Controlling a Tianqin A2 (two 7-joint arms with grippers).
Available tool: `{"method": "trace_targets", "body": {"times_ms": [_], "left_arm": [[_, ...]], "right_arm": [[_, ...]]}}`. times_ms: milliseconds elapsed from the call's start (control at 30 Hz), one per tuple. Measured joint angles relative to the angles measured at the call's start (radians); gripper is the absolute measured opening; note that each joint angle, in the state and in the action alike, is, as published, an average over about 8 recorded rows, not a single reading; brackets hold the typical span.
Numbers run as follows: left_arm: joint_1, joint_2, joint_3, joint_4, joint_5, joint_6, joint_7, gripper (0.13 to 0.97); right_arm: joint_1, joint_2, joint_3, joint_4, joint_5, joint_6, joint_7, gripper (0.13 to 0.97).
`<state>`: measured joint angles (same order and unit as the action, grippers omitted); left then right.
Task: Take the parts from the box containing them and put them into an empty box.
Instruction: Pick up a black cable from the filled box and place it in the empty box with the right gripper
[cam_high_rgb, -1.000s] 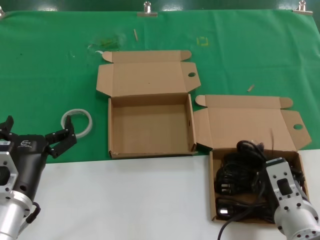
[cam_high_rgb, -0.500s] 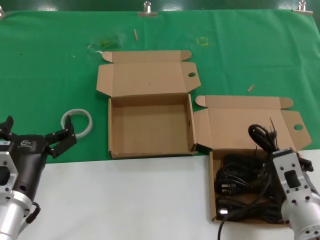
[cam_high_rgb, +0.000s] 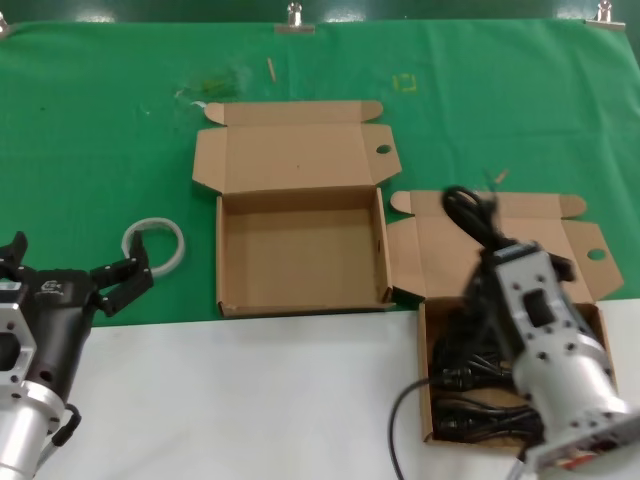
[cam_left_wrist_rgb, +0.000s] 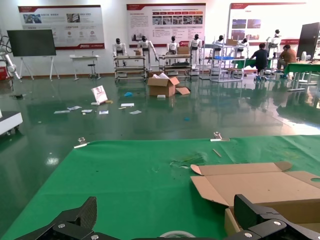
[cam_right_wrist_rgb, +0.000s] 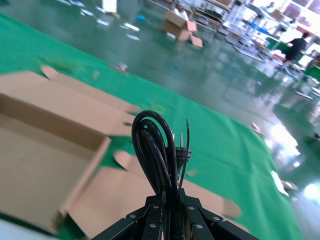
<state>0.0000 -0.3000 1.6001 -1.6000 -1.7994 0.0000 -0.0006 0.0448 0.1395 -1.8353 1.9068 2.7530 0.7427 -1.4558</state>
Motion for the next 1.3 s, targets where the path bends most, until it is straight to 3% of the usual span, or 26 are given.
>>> {"method": "trace_targets", "body": {"times_ms": [300,800,1300], "left_arm": [[0.000,0.000,0.000,0.000,0.000,0.000,0.000,0.965],[0.000,0.000,0.000,0.000,0.000,0.000,0.000,0.965],[0.000,0.000,0.000,0.000,0.000,0.000,0.000,0.965]], "right_arm": [[0.126,0.003,-0.137,-0.120,0.000,-0.063,0.071,0.175],[0.423,0.007,-0.483,-0.446,0.000,-0.234,0.300,0.175],[0.448,0.011,-0.497,-0.549,0.000,-0.273,0.338,0.175]]}}
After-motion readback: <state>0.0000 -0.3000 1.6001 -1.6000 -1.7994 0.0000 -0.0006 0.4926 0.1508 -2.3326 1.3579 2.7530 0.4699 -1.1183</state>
